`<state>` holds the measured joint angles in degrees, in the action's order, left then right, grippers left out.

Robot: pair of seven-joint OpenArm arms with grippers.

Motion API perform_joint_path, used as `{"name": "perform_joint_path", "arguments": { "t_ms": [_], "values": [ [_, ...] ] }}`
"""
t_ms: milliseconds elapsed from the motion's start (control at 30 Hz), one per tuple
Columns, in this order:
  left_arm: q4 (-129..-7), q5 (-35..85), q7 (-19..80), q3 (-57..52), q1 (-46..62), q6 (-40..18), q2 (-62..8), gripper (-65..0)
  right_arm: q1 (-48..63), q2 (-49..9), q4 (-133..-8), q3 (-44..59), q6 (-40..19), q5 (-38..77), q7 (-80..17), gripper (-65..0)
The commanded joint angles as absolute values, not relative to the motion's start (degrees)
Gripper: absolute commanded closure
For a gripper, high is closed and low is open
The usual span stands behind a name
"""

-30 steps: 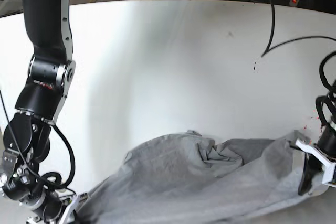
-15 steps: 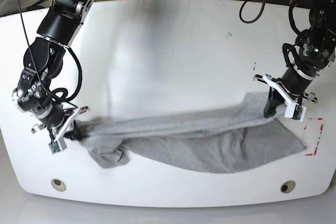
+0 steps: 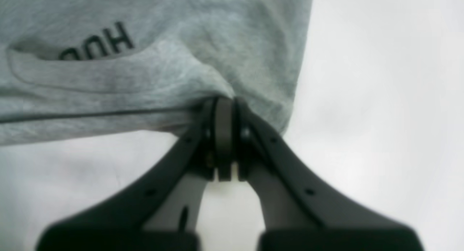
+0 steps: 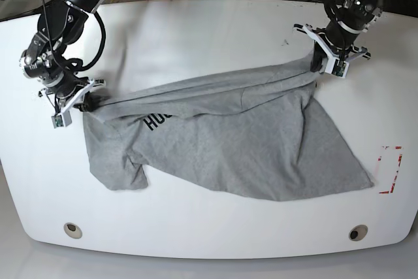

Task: Fold the T-shirt properly
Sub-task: 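Lay the shirt flat, pulling both grippers back across the table, then open the left gripper and release the shirt corner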

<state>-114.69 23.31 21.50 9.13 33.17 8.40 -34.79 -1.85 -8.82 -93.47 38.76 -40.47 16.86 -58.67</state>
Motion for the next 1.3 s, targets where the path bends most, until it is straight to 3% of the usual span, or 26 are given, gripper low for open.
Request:
{"name": "perform_joint_path", "arguments": {
  "t_ms": [0,300,367,533,667,967,1267],
  "values": [
    [-115.3,20.8,16.5,8.7,36.0,9.4,-35.6,0.0,-1.7,-8.9,-94.7,40.4,-40.0,16.9,-57.4,0.0],
    [-114.2,11.0,10.2,15.9,38.2,9.4,-35.5,0.0,1.4,-6.9,-94.7,40.9,-40.0,16.9,-57.5,-0.3],
    [-113.9,10.9,10.2,17.0,37.2,9.4,-35.5,0.0,1.5,-6.7,-94.7,40.9,-40.0,16.9,-57.6,-7.6],
    [-113.8,10.9,10.2,18.1,36.7,9.4,-35.6,0.0,1.7,-4.1,-96.6,43.5,-40.0,17.0,-58.2,-32.8],
    [-113.6,10.9,10.2,18.1,37.1,9.4,-35.7,0.0,2.2,-2.5,-99.3,45.7,-40.0,17.0,-60.1,-44.1],
    [-113.8,10.9,10.2,18.3,37.3,9.4,-35.5,0.0,-1.7,-1.5,-97.8,56.6,-40.0,26.9,-65.8,-44.4],
    [-113.9,10.9,10.2,16.0,37.1,9.4,-32.7,0.0,-8.0,-3.4,-88.0,59.4,-39.9,22.1,-65.6,-44.4]
  ]
}}
